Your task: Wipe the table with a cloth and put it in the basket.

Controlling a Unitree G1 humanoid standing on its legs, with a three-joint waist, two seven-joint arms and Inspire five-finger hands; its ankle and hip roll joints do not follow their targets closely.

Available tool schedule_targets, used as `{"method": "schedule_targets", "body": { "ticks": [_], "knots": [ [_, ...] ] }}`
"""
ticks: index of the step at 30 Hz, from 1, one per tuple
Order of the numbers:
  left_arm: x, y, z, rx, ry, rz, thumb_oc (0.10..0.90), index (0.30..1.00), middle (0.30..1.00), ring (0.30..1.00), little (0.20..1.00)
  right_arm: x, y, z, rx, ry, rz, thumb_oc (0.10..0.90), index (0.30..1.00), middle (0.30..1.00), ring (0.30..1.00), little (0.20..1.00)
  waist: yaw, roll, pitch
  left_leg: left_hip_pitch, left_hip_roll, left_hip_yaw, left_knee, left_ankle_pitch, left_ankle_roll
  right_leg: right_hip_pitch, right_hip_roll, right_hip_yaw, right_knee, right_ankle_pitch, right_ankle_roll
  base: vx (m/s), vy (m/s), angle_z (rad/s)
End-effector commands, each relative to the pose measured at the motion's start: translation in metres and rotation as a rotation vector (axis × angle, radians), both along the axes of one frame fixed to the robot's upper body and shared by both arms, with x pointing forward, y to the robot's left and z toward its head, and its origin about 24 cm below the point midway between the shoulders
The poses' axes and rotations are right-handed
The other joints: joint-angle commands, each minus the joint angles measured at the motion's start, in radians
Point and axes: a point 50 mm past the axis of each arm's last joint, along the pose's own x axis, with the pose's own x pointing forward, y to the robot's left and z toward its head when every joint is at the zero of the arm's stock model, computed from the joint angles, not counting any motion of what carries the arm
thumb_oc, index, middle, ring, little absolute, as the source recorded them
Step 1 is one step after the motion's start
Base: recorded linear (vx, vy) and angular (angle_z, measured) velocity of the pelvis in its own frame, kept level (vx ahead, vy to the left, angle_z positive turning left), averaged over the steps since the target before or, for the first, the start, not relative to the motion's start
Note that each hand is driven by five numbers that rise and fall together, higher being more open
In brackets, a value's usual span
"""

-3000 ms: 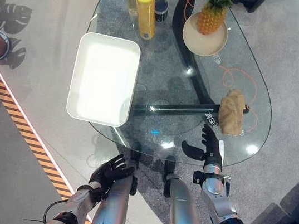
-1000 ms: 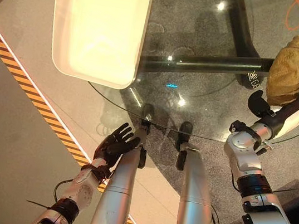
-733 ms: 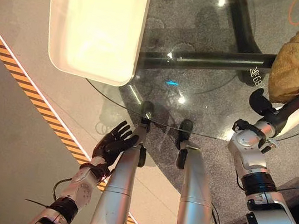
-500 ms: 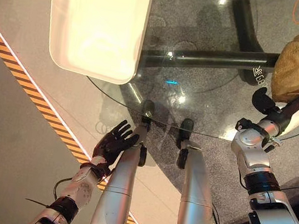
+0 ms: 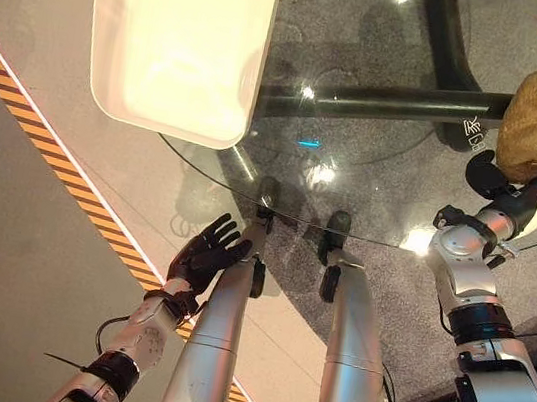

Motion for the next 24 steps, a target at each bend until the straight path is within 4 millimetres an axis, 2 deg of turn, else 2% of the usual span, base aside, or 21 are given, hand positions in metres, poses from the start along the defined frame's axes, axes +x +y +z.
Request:
{"method": "schedule_targets", "body": {
  "ticks": [1,2,3,4,5,24],
  "knots": [
    [-0.037,-0.066,-0.033,-0.100,0.154,-0.211,0.800,0.900,0.900,0.900,0.900,-0.007,-0.025,0.048,-0.098,-0.152,-0.037,0.800,0.900,0.900,0.900,0.900,0.010,0.046,-0.018,-0.021,-0.027,0.033,0.237,-0.210,0.053,0.005,0.076,-0.027,-0.219,0.223,-0.003,0.00,0.000,0.00],
    [-0.037,-0.067,-0.033,-0.101,0.154,-0.211,0.800,0.900,0.900,0.900,0.900,-0.007,-0.024,0.049,-0.092,-0.160,-0.033,0.707,0.820,0.820,0.820,0.807,0.011,0.046,-0.018,-0.020,-0.027,0.034,0.237,-0.211,0.053,0.006,0.075,-0.028,-0.221,0.222,-0.004,0.00,0.000,0.00],
    [-0.037,-0.067,-0.033,-0.101,0.154,-0.212,0.800,0.900,0.900,0.900,0.900,-0.007,-0.023,0.050,-0.093,-0.166,-0.031,0.665,0.785,0.785,0.785,0.765,0.011,0.046,-0.018,-0.020,-0.027,0.034,0.236,-0.211,0.053,0.007,0.075,-0.029,-0.222,0.222,-0.004,0.00,0.000,0.00],
    [-0.037,-0.067,-0.033,-0.100,0.154,-0.213,0.800,0.900,0.900,0.900,0.900,-0.007,-0.023,0.051,-0.096,-0.166,-0.029,0.482,0.627,0.627,0.627,0.582,0.011,0.047,-0.018,-0.019,-0.026,0.035,0.236,-0.211,0.052,0.007,0.075,-0.029,-0.222,0.221,-0.004,0.00,0.000,0.00],
    [-0.037,-0.066,-0.033,-0.100,0.155,-0.214,0.800,0.900,0.900,0.900,0.900,-0.007,-0.023,0.052,-0.097,-0.168,-0.022,0.100,0.300,0.300,0.300,0.200,0.010,0.047,-0.018,-0.020,-0.026,0.036,0.236,-0.211,0.052,0.008,0.076,-0.029,-0.223,0.220,-0.004,0.00,0.000,0.00],
    [-0.040,-0.070,-0.033,-0.123,0.152,-0.213,0.800,0.900,0.900,0.900,0.900,-0.007,-0.010,0.063,-0.121,-0.208,0.030,0.100,0.300,0.300,0.300,0.200,0.014,0.045,-0.018,-0.015,-0.028,0.036,0.218,-0.210,0.060,0.010,0.081,-0.026,-0.232,0.218,-0.005,0.00,0.005,0.00]
  ]
}}
